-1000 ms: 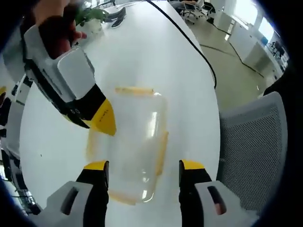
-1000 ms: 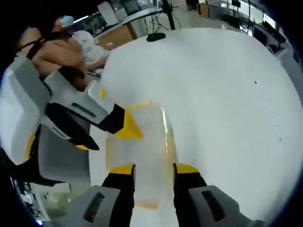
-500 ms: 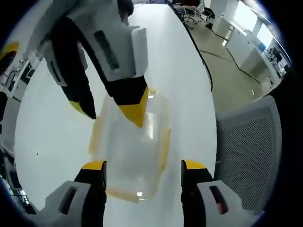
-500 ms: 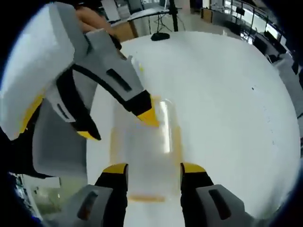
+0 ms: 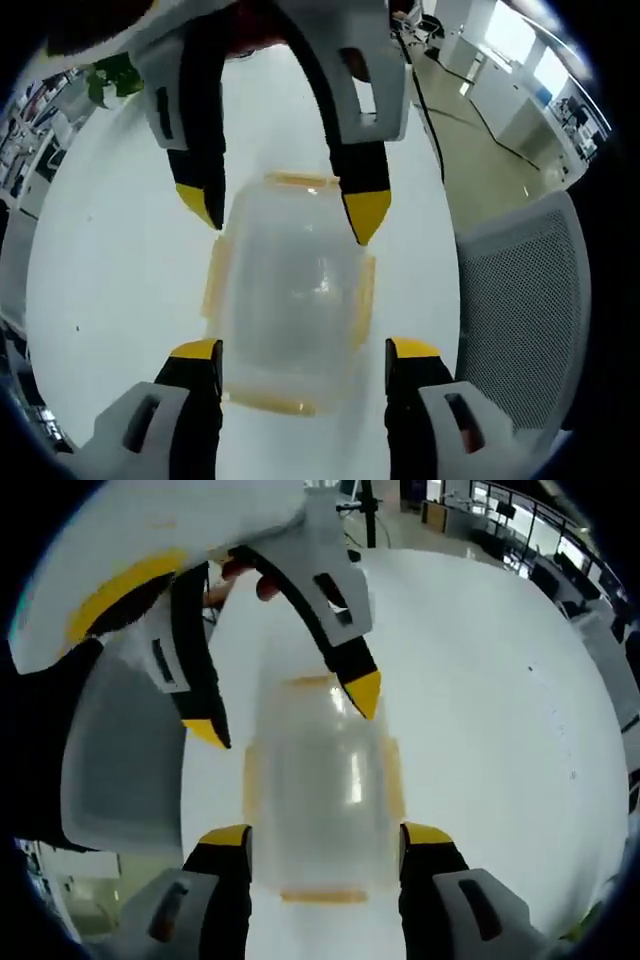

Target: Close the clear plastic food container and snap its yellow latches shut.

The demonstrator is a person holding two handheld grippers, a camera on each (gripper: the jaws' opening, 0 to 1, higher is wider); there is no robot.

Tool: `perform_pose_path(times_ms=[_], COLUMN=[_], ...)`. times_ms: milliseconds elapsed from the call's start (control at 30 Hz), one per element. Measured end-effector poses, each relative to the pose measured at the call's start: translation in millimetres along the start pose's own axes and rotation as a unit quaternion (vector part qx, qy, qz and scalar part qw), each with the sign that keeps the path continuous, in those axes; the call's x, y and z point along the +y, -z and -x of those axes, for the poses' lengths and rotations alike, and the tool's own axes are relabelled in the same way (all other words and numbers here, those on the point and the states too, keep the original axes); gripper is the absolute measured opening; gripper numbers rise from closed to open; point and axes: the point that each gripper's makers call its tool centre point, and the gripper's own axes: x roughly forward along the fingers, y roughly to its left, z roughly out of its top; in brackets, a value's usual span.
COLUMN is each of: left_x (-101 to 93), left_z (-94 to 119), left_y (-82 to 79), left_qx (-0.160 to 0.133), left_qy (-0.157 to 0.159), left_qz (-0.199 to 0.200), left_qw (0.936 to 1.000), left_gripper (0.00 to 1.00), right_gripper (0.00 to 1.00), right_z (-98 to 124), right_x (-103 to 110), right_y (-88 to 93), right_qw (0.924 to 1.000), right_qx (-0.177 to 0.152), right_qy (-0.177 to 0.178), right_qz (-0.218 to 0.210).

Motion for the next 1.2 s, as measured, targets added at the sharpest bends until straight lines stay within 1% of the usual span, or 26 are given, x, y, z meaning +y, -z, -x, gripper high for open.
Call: perform_pose_path(times_ms=[67, 133, 167, 333, 467, 533, 700, 767, 833, 967, 1200], left_x=[3.4, 4.2, 4.7, 4.4, 2.5, 3.1, 4.8, 6.3, 7.1, 8.0, 10.2], left_z=[-1, -3, -5, -10, -14, -17, -24, -25, -27, -31, -33], left_y=[2.3, 4.9, 7.7, 14.2, 15.6, 18.6, 22.4, 23.8, 26.0, 26.5, 26.4], left_qx=[0.0, 0.002, 0.008, 0.019, 0.026, 0.034, 0.042, 0.045, 0.05, 0.053, 0.054], left_qy=[0.0, 0.002, 0.003, 0.002, -0.001, -0.003, -0.007, -0.011, -0.014, -0.016, -0.013], left_qz=[-0.004, -0.015, -0.023, -0.031, -0.046, -0.059, -0.065, -0.061, -0.067, -0.07, -0.074], left_qw=[1.0, 0.9999, 0.9997, 0.9993, 0.9986, 0.9977, 0.997, 0.9971, 0.9964, 0.996, 0.9958], left_gripper=[0.7, 0.71, 0.72, 0.78, 0.81, 0.84, 0.82, 0.81, 0.81, 0.82, 0.81], right_gripper=[0.62, 0.67, 0.68, 0.72, 0.74, 0.74, 0.74, 0.73, 0.72, 0.74, 0.75], right_z=[-1, -2, -3, -6, -12, -13, -16, -18, -20, -24, -25], right_x=[1, 0, 0, 3, 4, 4, 1, 1, 0, -1, 0], right_y=[0.9, 3.9, 4.9, 4.9, 9.7, 10.8, 12.1, 14.0, 17.1, 18.1, 19.7], right_qw=[1.0, 0.9999, 0.9998, 0.9997, 0.9992, 0.9991, 0.999, 0.9986, 0.9982, 0.9985, 0.9982], right_qx=[-0.001, 0.004, 0.006, 0.003, 0.015, 0.016, 0.015, 0.017, 0.022, 0.016, 0.016], right_qy=[0.003, 0.011, 0.015, 0.019, 0.024, 0.023, 0.027, 0.03, 0.035, 0.035, 0.035], right_qz=[0.001, 0.006, 0.009, 0.012, 0.029, 0.03, 0.032, 0.039, 0.044, 0.038, 0.046])
